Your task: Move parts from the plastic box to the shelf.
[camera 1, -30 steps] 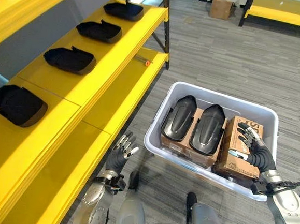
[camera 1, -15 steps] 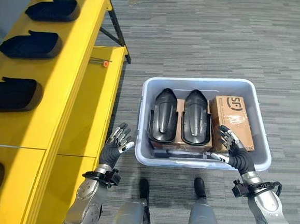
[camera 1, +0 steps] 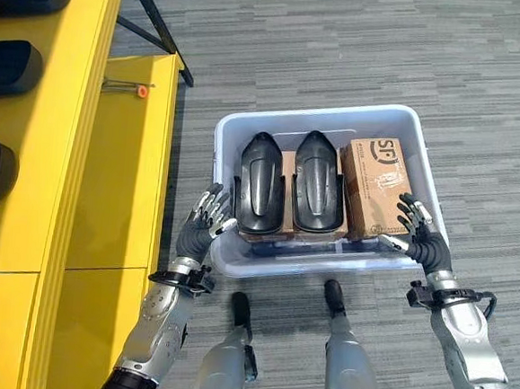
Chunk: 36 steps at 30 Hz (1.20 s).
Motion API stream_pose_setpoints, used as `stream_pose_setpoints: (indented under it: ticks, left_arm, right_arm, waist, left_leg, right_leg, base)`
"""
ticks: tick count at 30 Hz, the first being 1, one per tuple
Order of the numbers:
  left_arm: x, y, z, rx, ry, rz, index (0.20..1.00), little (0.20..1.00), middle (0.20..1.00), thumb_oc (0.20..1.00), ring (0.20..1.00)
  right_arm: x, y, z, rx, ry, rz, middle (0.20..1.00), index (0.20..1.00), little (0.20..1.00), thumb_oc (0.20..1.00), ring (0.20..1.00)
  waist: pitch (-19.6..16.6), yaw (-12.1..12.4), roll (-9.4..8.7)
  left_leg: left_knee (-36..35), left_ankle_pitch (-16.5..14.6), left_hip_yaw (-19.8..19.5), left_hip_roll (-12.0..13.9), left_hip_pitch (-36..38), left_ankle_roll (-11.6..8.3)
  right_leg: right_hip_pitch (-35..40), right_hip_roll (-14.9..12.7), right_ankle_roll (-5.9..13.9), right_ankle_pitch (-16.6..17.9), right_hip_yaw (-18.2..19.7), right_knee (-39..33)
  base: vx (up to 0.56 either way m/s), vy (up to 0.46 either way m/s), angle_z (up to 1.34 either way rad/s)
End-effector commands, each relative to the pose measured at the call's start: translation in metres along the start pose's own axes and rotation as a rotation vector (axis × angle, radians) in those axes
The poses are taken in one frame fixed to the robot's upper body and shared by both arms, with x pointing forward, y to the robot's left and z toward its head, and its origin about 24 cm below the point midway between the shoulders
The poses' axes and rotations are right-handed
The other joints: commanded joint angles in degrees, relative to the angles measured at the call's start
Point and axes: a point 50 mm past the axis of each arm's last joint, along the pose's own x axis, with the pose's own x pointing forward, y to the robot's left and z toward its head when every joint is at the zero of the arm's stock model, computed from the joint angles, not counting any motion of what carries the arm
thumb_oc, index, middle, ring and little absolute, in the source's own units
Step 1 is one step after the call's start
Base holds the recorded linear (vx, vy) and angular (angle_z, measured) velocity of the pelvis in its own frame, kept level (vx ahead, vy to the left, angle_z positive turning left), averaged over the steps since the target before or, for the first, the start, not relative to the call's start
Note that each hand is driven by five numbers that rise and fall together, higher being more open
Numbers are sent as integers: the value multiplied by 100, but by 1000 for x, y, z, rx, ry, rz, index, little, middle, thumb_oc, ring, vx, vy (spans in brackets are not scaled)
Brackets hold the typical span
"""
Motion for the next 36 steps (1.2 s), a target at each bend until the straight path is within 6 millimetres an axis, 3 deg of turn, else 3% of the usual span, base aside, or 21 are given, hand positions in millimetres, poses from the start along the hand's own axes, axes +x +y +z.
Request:
stream_pose_setpoints:
  ticks: [1,13,27,36]
  left_arm:
    - [7,-2,18,9,-101,-3,1000,1000,1000,1000,1000]
    - [22,-29,38,-66,-196,-76,1000,1000,1000,1000,1000]
    - [24,-37,41,-79,-207,-99,1000,1000,1000,1000,1000]
    - [23,-39,45,-48,-217,-120,1000,1000,1000,1000,1000]
  right_arm:
    - [9,-10,19,83,-119,-93,1000,1000,1000,1000,1000]
    - [51,1,42,140,-215,-168,1000,1000,1000,1000,1000]
    - [73,12,57,156,-256,-191,1000,1000,1000,1000,1000]
    - [81,-1,52,105,-216,-260,1000,1000,1000,1000,1000]
  waist:
    - [-95,126,-56]
    - [352,311,237]
    - [533,442,287]
    - [596,505,309]
  left_leg:
    - [534,188,-260,434,-272,-259]
    - [660,174,-358,270,-738,-228]
    - [806,105,-486,227,-1026,-198]
    - [873,63,-504,199,-1183,-177]
  right_leg:
    - [-285,-315,216,38,90,721]
    - [-723,-420,222,102,108,833]
    - [-937,-390,184,75,113,955]
    - [-1109,-336,164,52,134,1065]
  base:
    - [0,0,0]
    - [-31,2,4]
    - [-1,1,3]
    - [0,0,0]
